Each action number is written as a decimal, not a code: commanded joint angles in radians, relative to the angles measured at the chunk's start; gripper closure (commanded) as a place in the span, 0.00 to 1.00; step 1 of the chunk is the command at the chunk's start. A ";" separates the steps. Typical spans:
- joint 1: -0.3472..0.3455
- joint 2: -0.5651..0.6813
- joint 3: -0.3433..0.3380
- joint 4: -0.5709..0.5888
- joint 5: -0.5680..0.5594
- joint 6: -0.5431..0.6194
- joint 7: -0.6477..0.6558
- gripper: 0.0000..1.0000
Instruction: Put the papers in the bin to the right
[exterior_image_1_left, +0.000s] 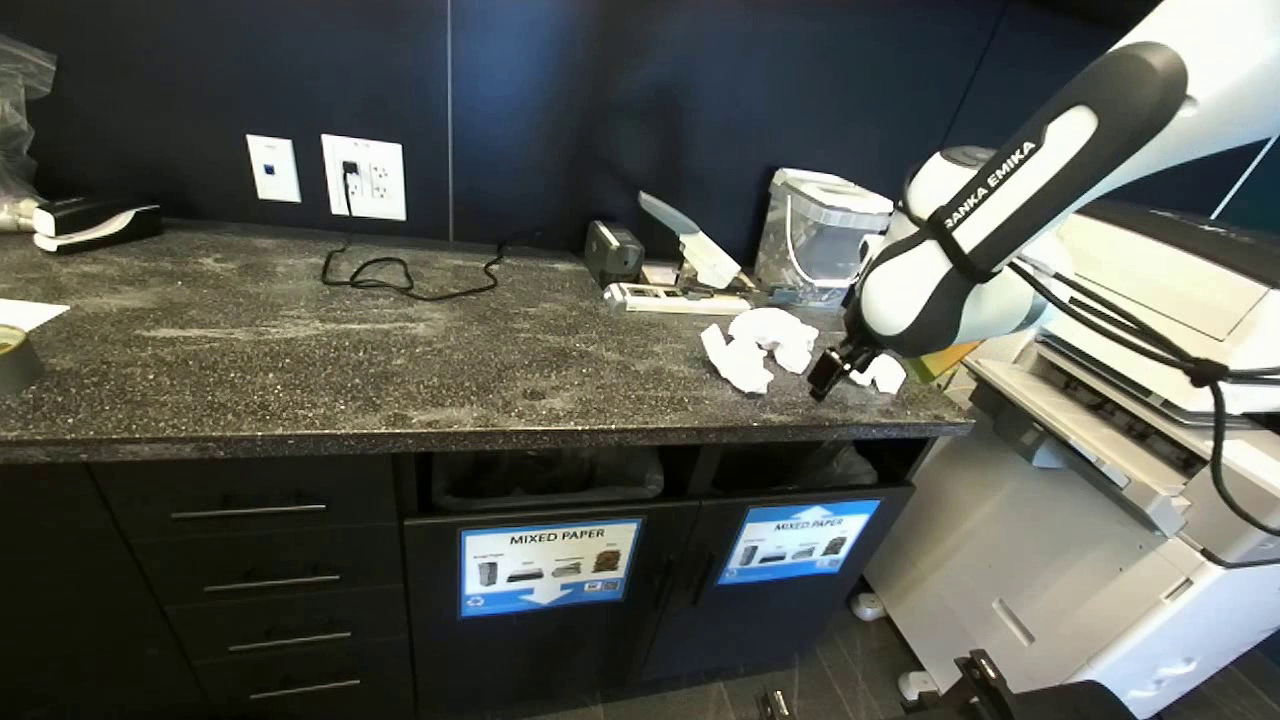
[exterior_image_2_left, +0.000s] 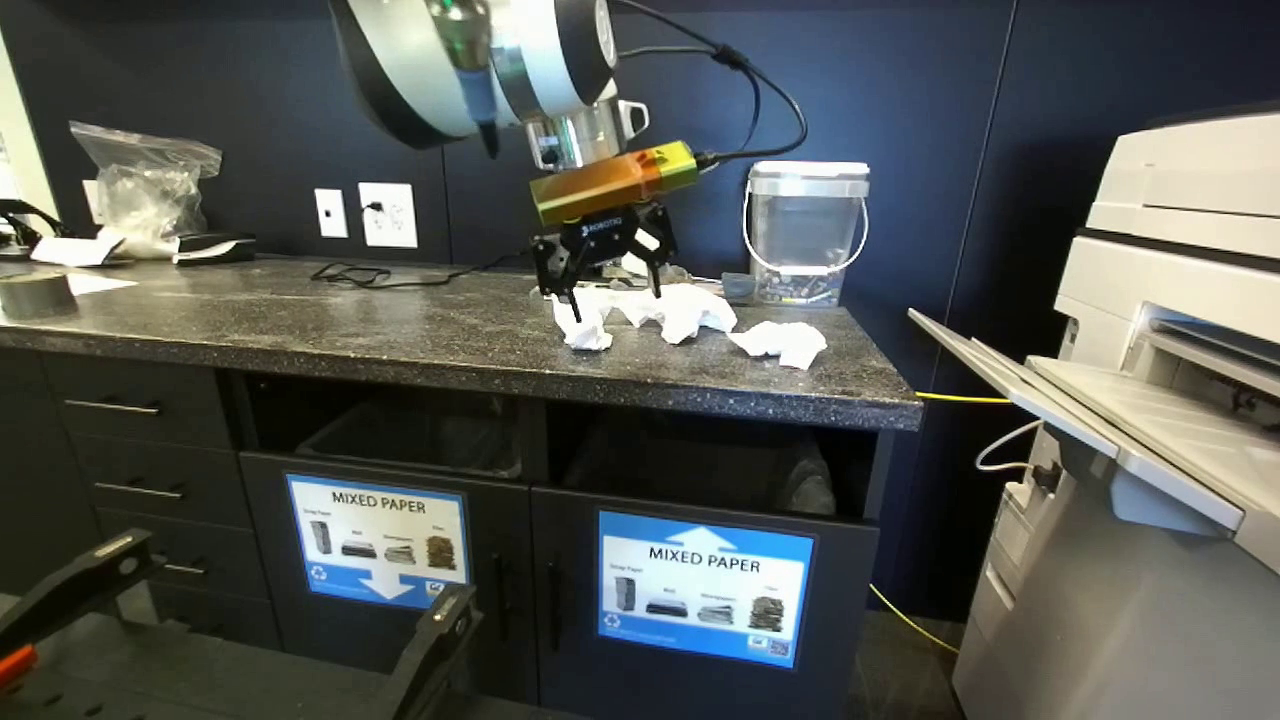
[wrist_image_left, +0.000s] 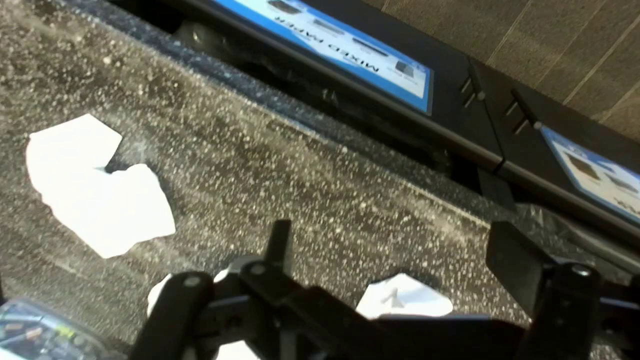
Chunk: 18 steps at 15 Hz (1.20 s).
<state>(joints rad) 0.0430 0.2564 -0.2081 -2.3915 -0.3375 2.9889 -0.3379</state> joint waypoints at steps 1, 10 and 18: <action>-0.091 -0.022 0.116 0.022 0.075 0.059 -0.025 0.00; -0.277 0.190 0.406 0.228 0.302 0.121 -0.134 0.00; -0.293 0.375 0.395 0.426 0.206 0.063 -0.123 0.00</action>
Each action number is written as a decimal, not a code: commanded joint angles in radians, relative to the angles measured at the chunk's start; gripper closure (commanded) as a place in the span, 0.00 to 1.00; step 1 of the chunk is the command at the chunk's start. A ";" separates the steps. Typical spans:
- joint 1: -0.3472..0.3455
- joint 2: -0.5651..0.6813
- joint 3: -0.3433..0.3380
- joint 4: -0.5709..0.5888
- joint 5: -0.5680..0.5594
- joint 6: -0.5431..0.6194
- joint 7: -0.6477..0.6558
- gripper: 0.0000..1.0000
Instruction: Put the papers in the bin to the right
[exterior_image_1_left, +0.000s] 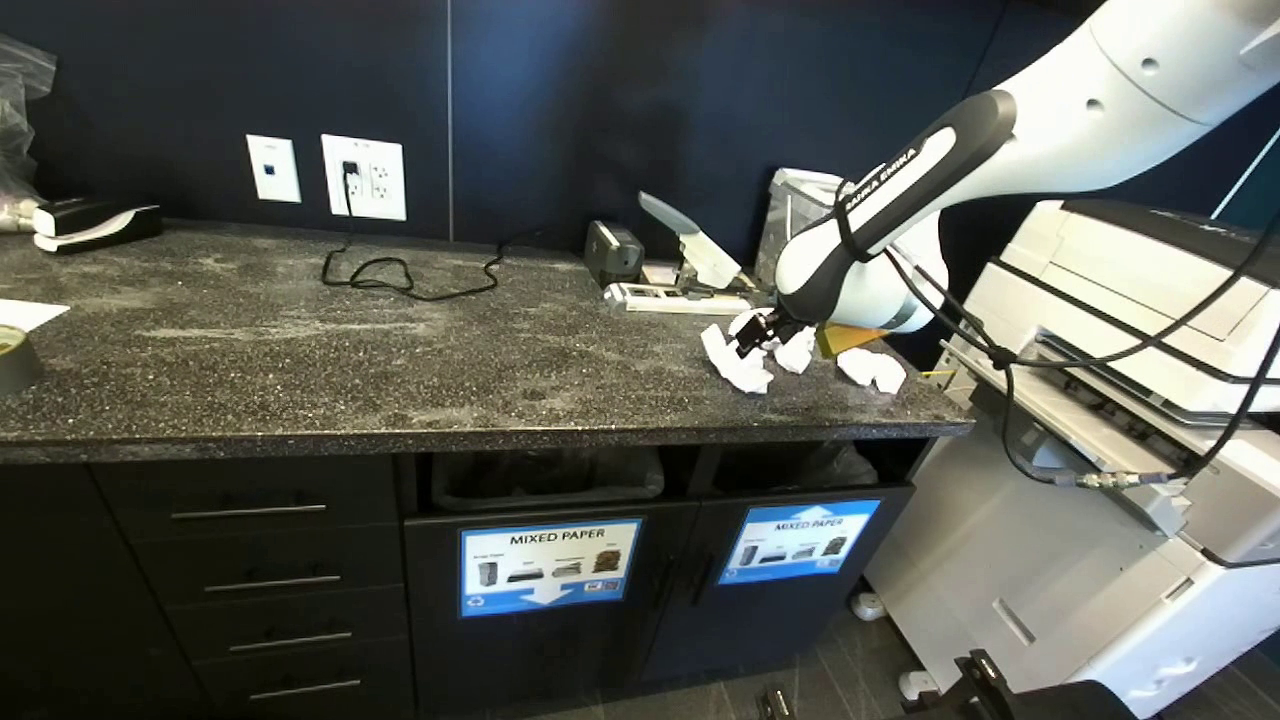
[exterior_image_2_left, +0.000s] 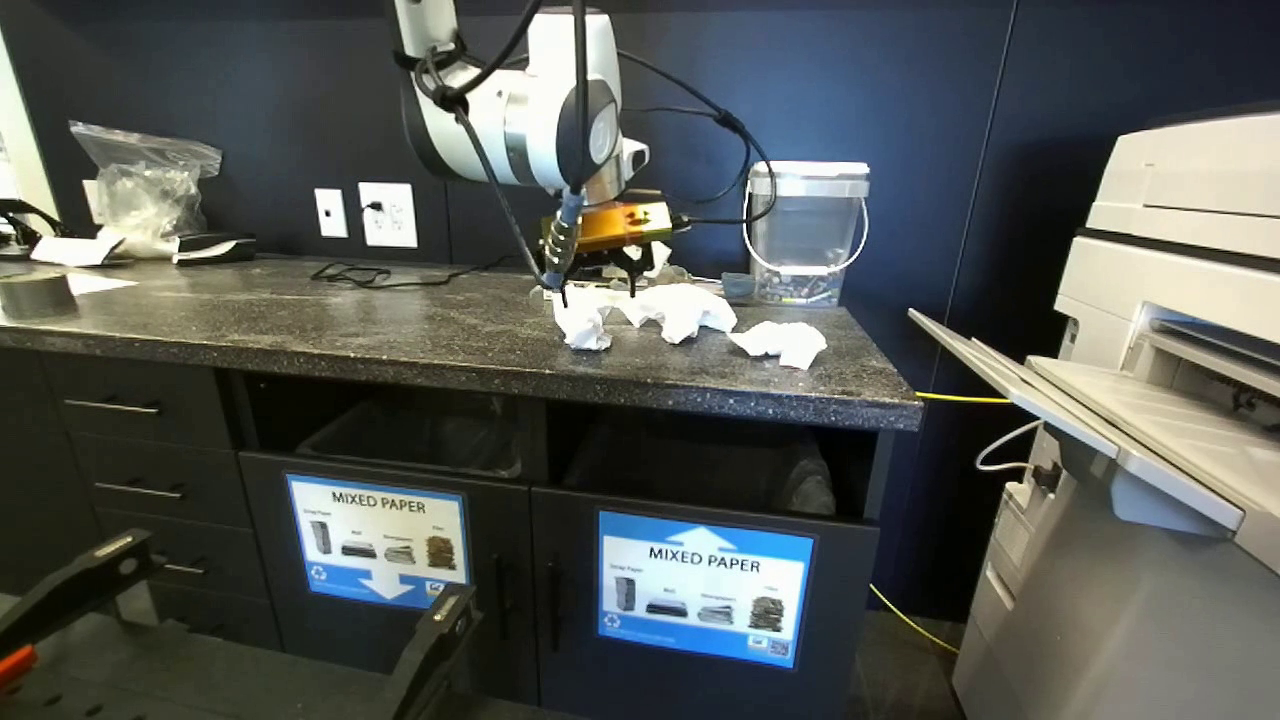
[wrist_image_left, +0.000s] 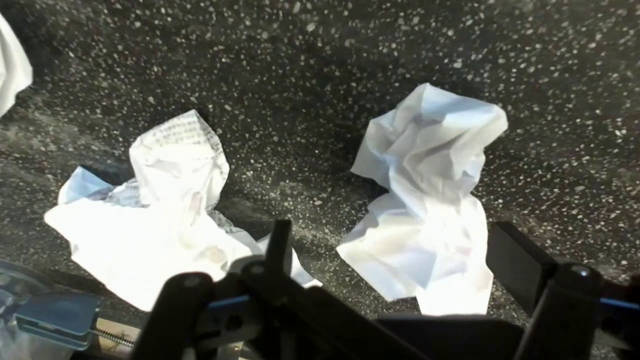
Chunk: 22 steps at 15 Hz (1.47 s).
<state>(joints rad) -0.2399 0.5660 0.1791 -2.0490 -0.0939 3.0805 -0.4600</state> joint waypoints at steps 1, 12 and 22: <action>-0.028 0.082 0.028 0.101 -0.041 -0.047 -0.013 0.00; -0.036 0.162 0.035 0.206 -0.046 -0.145 -0.044 0.00; -0.022 0.168 0.021 0.219 -0.052 -0.175 -0.049 0.56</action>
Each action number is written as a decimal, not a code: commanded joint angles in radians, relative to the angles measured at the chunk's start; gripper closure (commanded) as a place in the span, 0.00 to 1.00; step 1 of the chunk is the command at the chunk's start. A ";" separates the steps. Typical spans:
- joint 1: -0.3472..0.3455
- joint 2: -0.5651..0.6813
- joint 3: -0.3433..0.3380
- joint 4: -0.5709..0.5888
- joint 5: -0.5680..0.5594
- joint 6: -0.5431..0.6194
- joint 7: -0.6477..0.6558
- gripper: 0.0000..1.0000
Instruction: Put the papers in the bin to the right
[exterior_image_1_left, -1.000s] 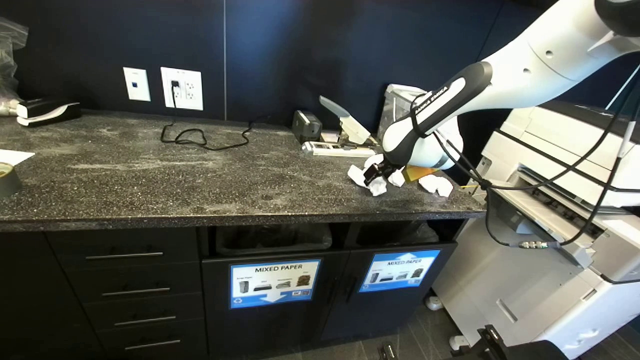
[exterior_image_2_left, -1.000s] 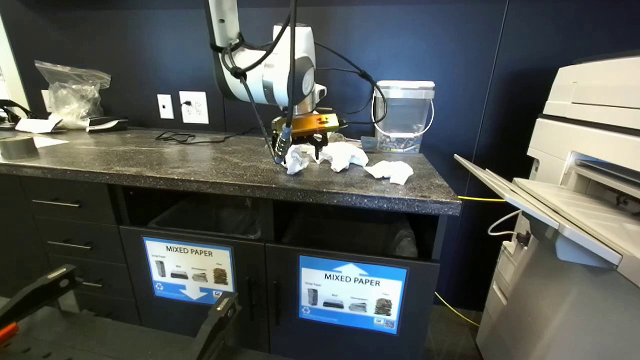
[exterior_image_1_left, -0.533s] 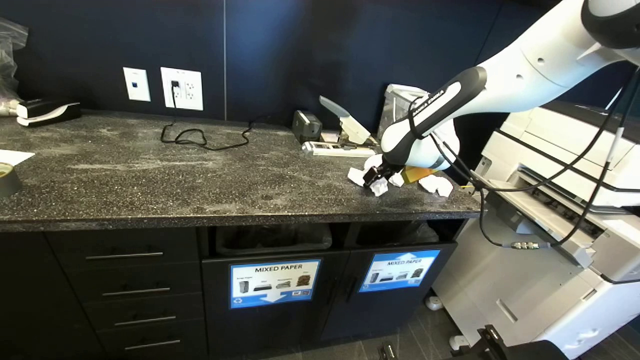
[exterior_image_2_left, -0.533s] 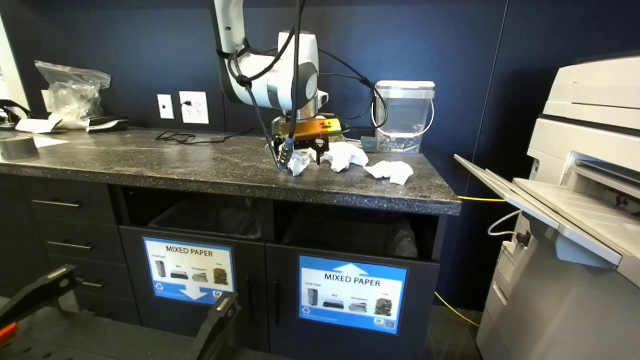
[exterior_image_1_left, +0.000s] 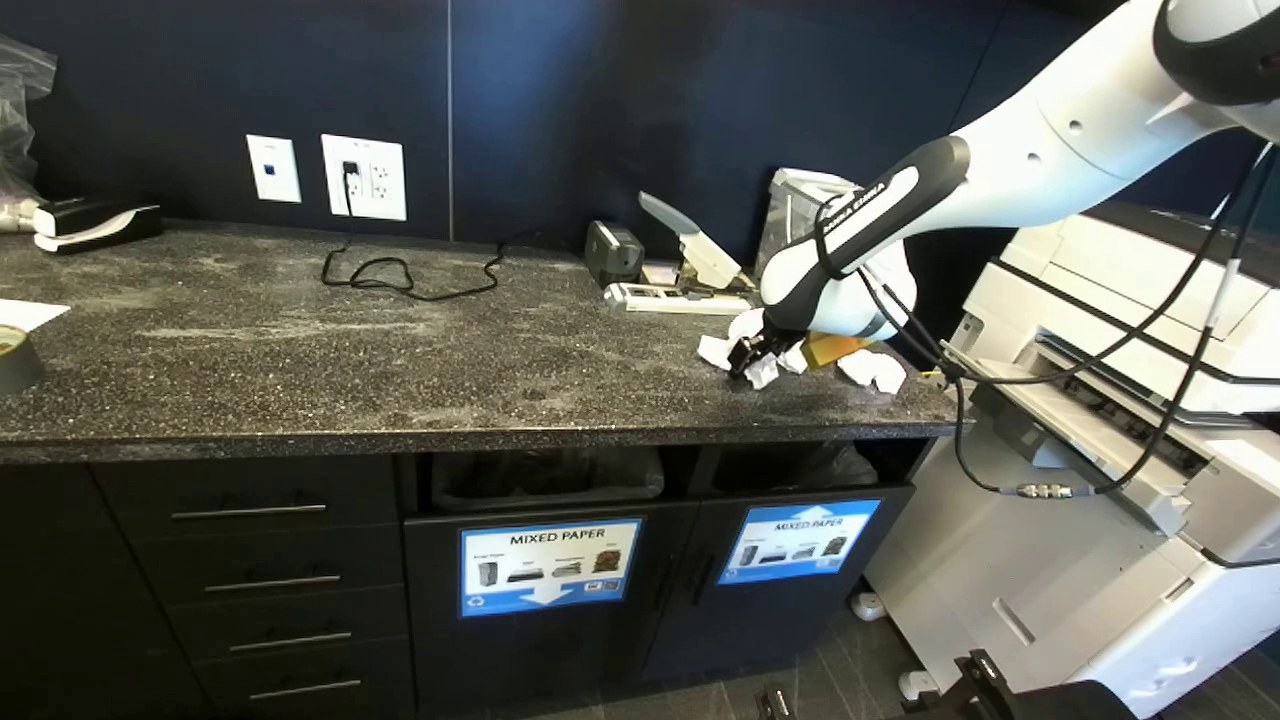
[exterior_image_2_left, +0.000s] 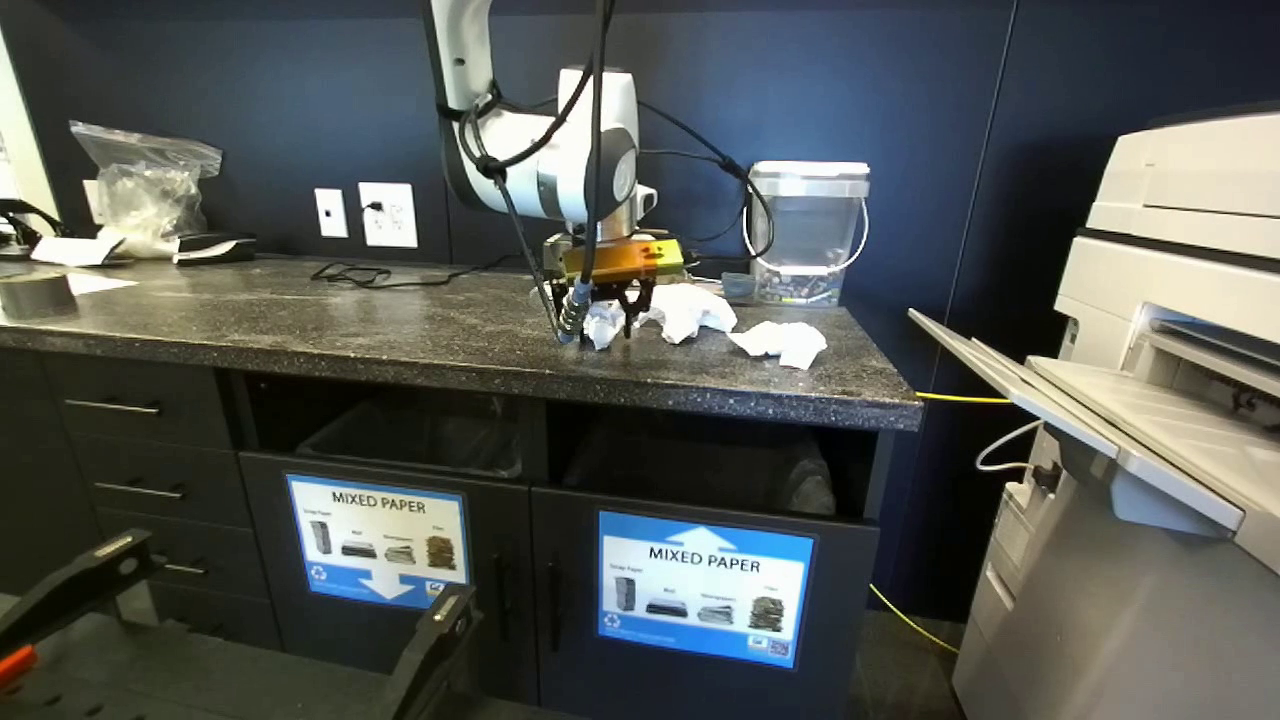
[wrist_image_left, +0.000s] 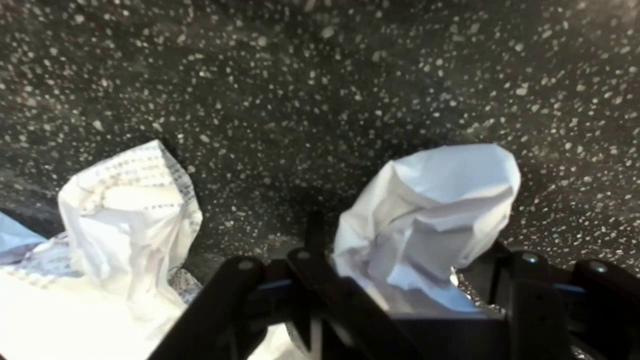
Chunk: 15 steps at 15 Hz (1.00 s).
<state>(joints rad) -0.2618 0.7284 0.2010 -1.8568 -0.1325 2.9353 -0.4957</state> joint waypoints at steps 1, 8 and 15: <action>0.003 0.003 -0.003 0.027 -0.015 -0.039 -0.015 0.64; 0.024 -0.036 -0.034 0.005 -0.044 -0.131 -0.034 0.86; 0.032 -0.156 -0.077 -0.126 -0.076 -0.255 -0.098 0.89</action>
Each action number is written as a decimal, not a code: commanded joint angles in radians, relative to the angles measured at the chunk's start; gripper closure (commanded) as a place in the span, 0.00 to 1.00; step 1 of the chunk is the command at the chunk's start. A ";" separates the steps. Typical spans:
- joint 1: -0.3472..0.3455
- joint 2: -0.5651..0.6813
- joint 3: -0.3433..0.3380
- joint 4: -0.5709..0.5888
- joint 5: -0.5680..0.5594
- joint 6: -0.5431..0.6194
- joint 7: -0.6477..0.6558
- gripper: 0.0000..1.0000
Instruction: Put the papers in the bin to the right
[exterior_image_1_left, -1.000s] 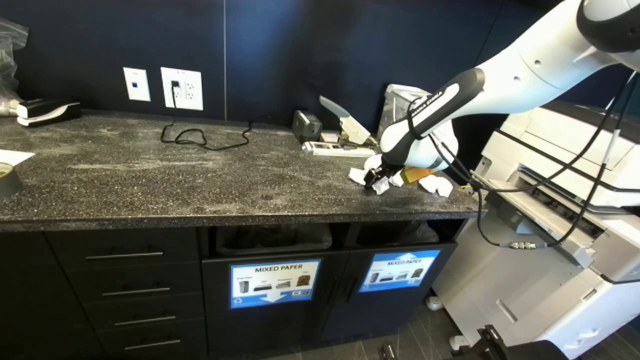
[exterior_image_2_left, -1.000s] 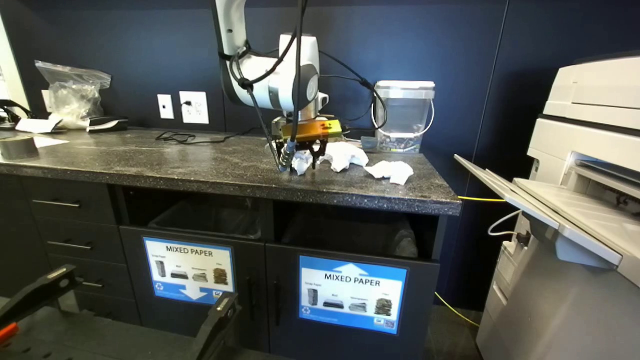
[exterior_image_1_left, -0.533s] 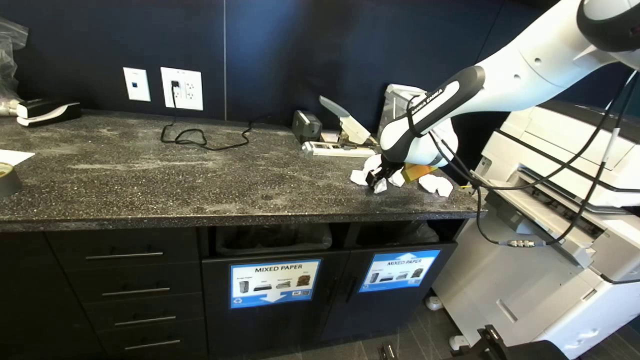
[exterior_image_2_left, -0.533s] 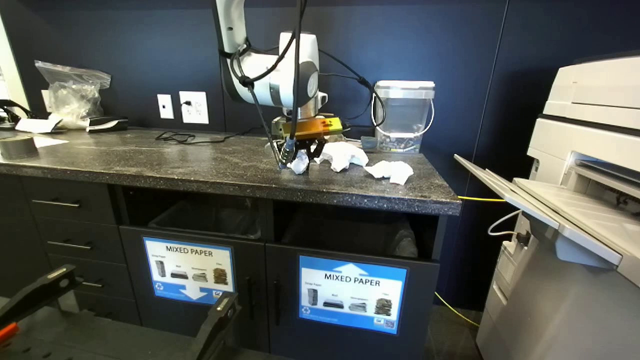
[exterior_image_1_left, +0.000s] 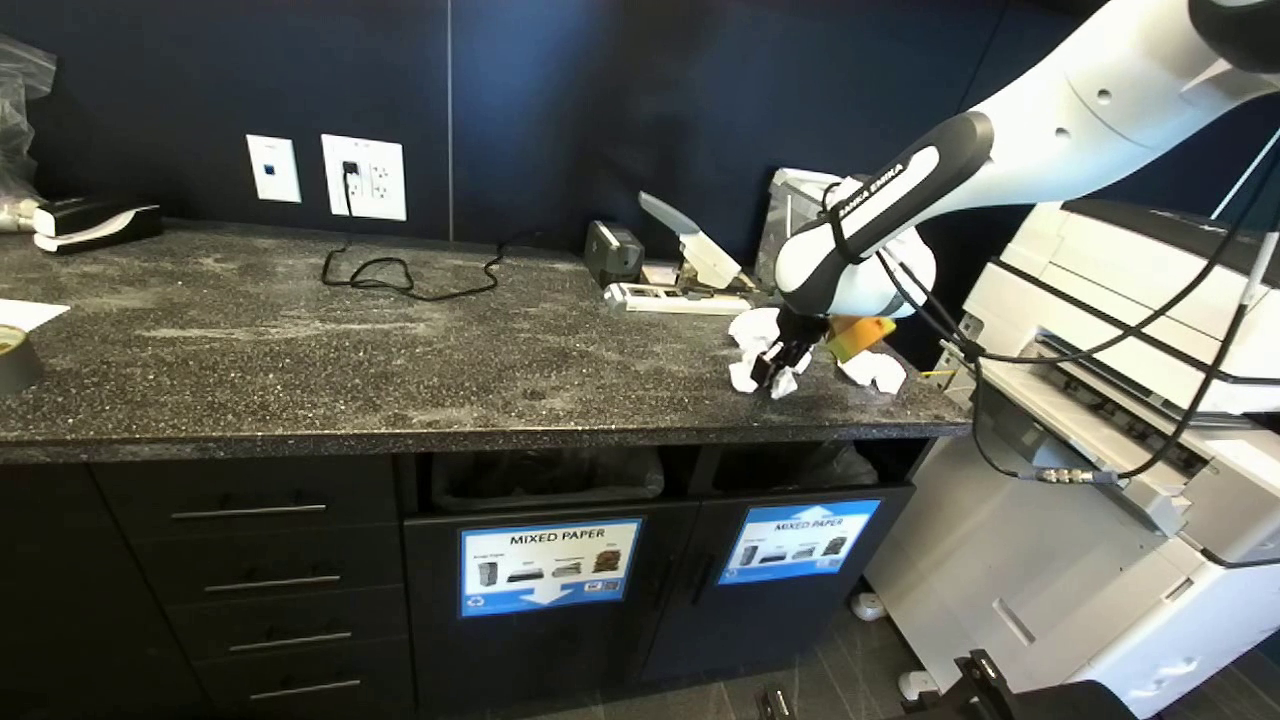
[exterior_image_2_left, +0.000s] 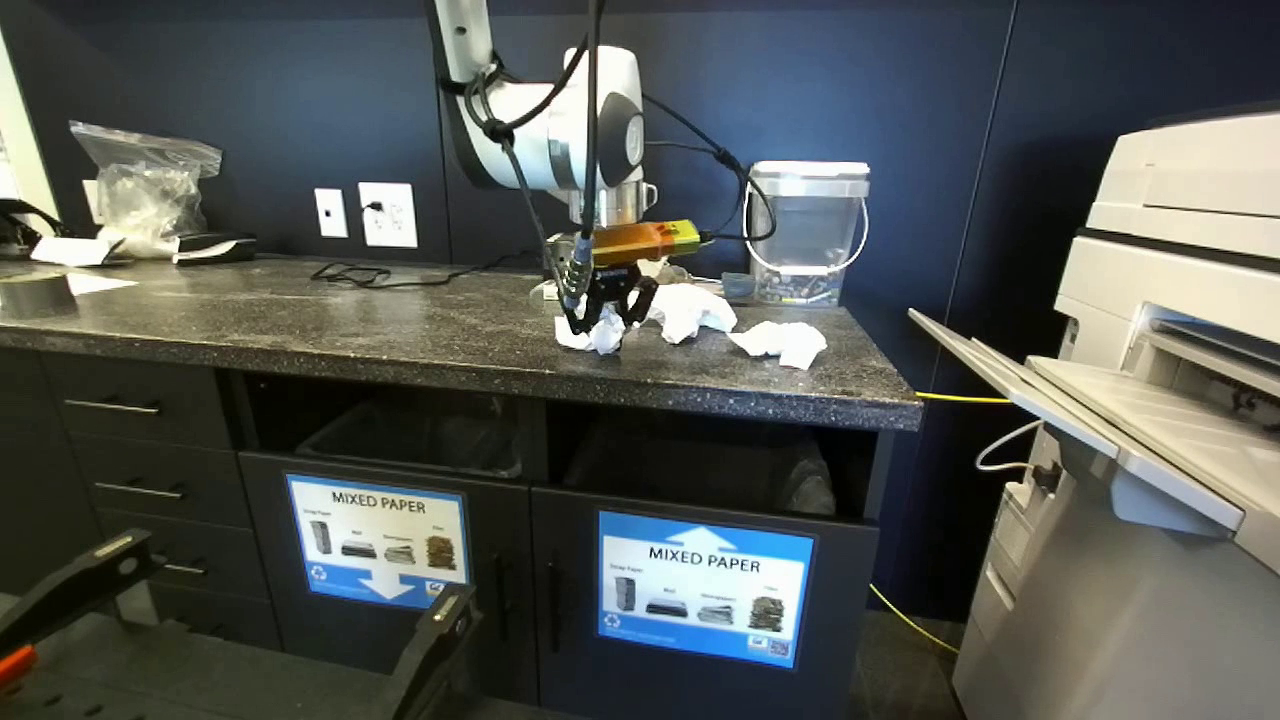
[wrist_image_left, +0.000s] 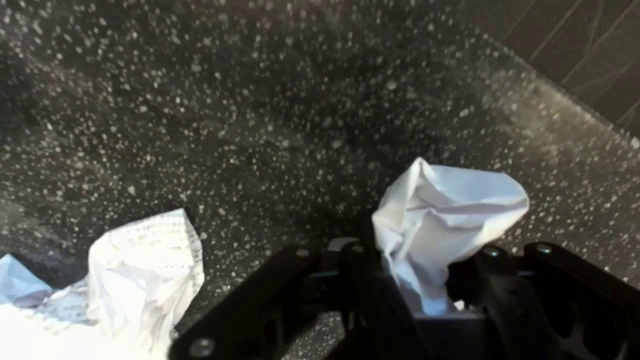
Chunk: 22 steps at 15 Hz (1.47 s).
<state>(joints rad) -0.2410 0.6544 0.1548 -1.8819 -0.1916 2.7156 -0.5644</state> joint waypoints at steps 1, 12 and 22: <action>0.008 -0.101 -0.035 -0.129 -0.012 -0.039 -0.040 0.89; -0.047 -0.225 -0.025 -0.486 0.092 0.248 -0.023 0.86; -0.138 -0.006 0.040 -0.577 0.021 0.739 0.197 0.87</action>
<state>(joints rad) -0.3765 0.5709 0.2044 -2.4590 -0.1114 3.3196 -0.4555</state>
